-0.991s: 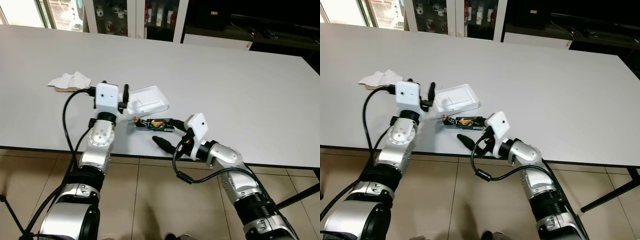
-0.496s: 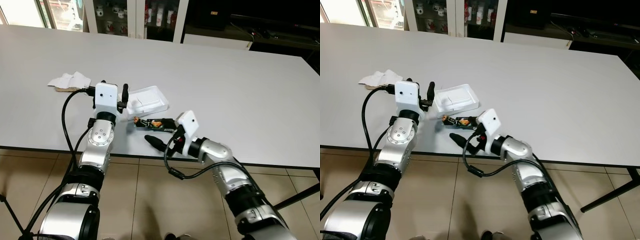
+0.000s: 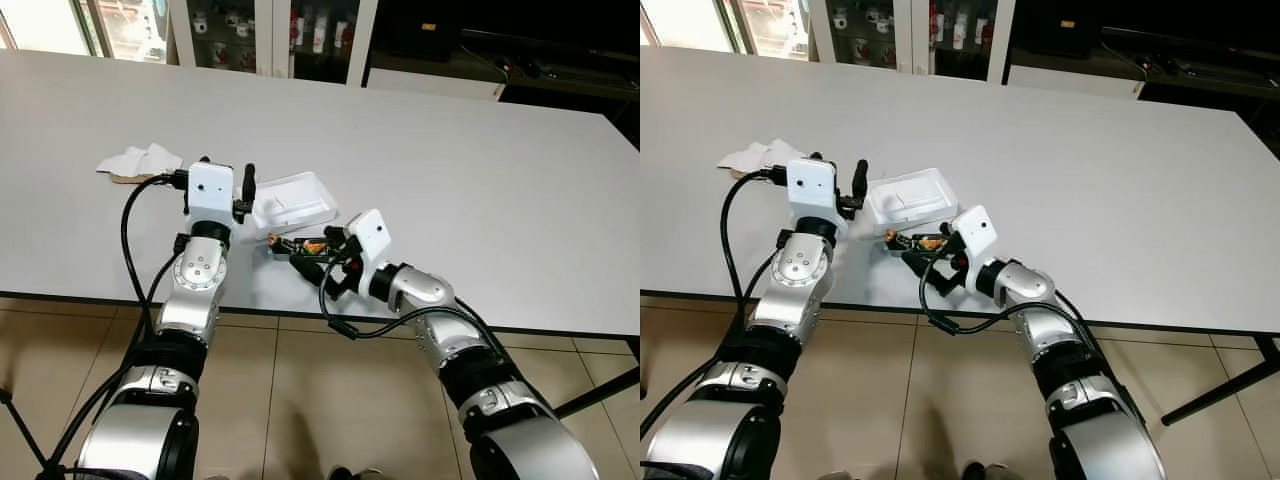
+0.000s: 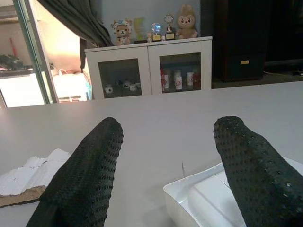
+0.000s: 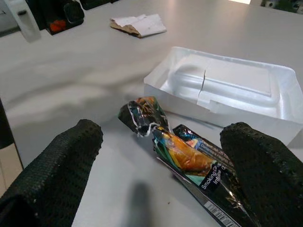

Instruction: Picking trash to rubbish bin

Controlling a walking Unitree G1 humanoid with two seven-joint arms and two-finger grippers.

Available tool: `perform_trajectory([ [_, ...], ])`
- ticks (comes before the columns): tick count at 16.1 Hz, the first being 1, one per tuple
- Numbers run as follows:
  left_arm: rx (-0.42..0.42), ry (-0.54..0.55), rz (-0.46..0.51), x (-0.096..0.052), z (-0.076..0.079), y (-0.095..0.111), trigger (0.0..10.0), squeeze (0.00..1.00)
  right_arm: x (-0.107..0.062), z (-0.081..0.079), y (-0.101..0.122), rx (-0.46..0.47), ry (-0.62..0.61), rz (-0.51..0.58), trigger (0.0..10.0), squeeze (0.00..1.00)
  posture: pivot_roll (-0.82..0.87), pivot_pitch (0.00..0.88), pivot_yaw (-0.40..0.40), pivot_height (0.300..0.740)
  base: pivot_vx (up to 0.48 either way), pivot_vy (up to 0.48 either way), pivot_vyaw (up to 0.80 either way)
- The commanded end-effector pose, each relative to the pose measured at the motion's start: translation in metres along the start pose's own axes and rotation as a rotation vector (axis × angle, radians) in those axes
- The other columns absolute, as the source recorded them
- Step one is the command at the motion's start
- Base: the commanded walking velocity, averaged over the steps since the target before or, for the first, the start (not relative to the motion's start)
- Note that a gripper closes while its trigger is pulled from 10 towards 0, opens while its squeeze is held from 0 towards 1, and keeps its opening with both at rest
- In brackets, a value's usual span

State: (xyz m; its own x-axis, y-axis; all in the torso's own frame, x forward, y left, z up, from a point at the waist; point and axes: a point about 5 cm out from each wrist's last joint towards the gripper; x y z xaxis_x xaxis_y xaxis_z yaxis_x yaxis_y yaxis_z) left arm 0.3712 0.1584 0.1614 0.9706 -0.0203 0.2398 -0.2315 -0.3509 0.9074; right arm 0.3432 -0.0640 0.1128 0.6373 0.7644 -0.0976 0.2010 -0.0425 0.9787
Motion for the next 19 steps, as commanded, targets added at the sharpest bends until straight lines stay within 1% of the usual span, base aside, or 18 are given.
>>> perform_trajectory([
  [1,0.003,0.000,0.020,0.003,0.001,0.007,10.0,0.00,0.002,0.004,0.008,-0.006,-0.017,0.028,10.0,0.00,-0.01,0.059,-0.112,0.740,0.000,0.000,0.00],
  [5,0.007,-0.001,0.016,-0.003,0.000,0.004,10.0,0.00,0.008,-0.001,0.006,-0.007,0.013,0.018,10.0,0.00,0.02,0.061,-0.114,0.740,0.000,0.000,0.00],
  [9,0.020,-0.009,0.011,-0.010,-0.001,0.000,10.0,0.00,0.010,0.000,0.001,0.017,-0.013,0.011,10.0,0.00,0.03,0.076,-0.105,0.740,0.000,0.000,0.00],
  [12,0.023,-0.008,0.005,-0.014,-0.002,0.000,10.0,0.00,0.011,0.002,-0.001,0.031,-0.032,0.006,10.0,0.00,0.04,0.124,-0.105,0.740,0.000,0.000,0.00],
  [13,0.023,-0.006,0.001,-0.016,-0.002,0.000,10.0,0.00,0.012,0.002,-0.001,0.033,-0.039,0.008,10.0,0.00,0.04,0.132,-0.104,0.740,0.000,0.000,0.00],
  [16,0.024,-0.010,-0.009,-0.021,-0.001,-0.002,10.0,0.00,0.014,0.007,0.009,0.021,-0.084,0.037,10.0,0.00,0.03,0.156,-0.106,0.740,0.000,0.000,0.00],
  [19,0.023,-0.011,-0.017,-0.025,-0.001,-0.001,10.0,0.00,0.015,0.009,0.009,0.016,-0.091,0.024,10.0,0.00,0.04,0.174,-0.111,0.740,0.000,0.000,0.00],
])
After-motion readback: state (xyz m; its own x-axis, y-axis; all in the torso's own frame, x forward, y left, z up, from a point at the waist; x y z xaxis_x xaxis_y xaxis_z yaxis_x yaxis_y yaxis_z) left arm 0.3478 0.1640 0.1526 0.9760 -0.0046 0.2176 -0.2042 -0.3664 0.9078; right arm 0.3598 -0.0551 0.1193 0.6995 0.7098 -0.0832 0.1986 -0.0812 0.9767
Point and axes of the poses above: a point about 5 cm out from each wrist's last joint towards the gripper, its own x axis pointing out of the wrist towards the gripper, its own y axis along the axis of the wrist's last joint, z = x × y, and after that the axes turned 10 degrees about x, right-handed
